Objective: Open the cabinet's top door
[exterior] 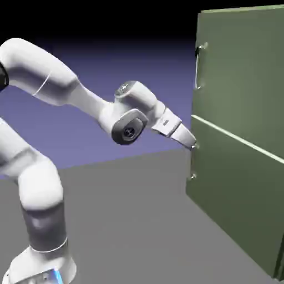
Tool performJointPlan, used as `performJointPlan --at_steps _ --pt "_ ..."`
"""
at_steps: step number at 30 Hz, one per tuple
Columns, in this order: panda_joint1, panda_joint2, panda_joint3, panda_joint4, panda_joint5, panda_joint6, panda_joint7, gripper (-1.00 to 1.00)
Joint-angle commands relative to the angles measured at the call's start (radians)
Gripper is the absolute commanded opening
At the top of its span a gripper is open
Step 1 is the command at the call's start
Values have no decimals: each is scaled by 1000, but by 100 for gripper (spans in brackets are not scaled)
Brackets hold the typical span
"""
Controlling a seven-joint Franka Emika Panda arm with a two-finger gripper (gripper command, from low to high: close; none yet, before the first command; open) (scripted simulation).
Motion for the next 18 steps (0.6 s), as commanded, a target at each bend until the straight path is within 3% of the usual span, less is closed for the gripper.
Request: performJointPlan --at_steps 1,18 --pt "-16 -3 17 13 44 2 15 0" --pt "-284 -58 311 234 783 33 269 0"
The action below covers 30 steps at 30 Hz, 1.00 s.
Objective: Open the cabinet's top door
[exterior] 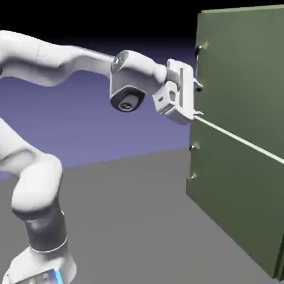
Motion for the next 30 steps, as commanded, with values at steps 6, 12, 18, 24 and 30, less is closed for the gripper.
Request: performJointPlan --at_steps 6,12,18,24,30 --pt "-95 -19 104 78 261 11 90 0" --pt "-190 -39 208 156 522 22 179 0" --pt "-284 -58 311 234 783 33 269 0" --pt "-379 -77 415 312 1044 43 359 0" --pt "-474 -96 519 390 1305 54 448 0"
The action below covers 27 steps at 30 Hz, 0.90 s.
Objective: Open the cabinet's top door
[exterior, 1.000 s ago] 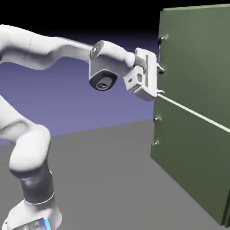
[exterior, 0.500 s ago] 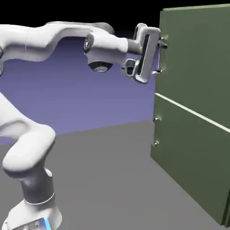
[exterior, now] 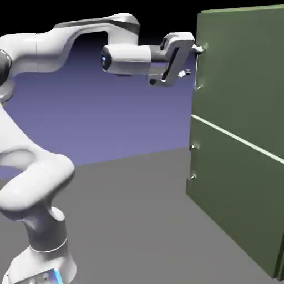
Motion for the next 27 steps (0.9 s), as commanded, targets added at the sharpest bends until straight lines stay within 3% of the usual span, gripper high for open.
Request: performJointPlan --at_steps 1,16,23,24,27 --pt "-16 -3 17 13 44 2 15 0" --pt "-250 -51 273 205 687 29 236 0" --pt "-458 0 423 349 691 21 233 0" --pt "-458 0 423 349 691 21 233 -100" --pt "-385 17 373 301 691 -3 204 -100"
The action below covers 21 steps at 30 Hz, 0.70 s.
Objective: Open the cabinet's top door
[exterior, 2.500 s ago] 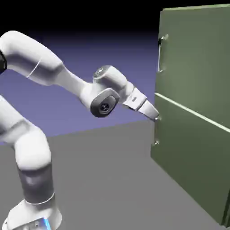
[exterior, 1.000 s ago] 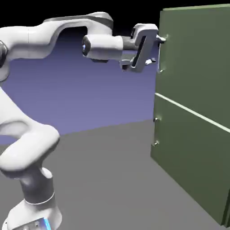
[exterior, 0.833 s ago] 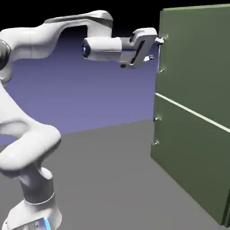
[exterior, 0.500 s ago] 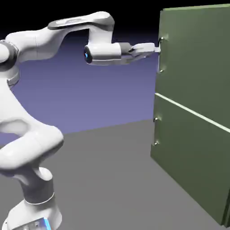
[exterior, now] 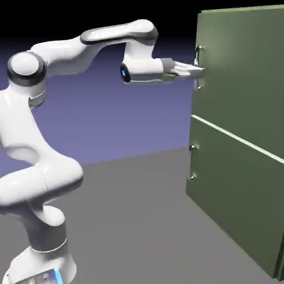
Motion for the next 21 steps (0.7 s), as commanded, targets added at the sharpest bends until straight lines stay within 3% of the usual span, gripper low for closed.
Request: performJointPlan --at_steps 1,21 --pt "37 8 -25 -24 -1 -12 -14 -100" --pt "761 -18 -586 -460 -336 -192 83 -100"
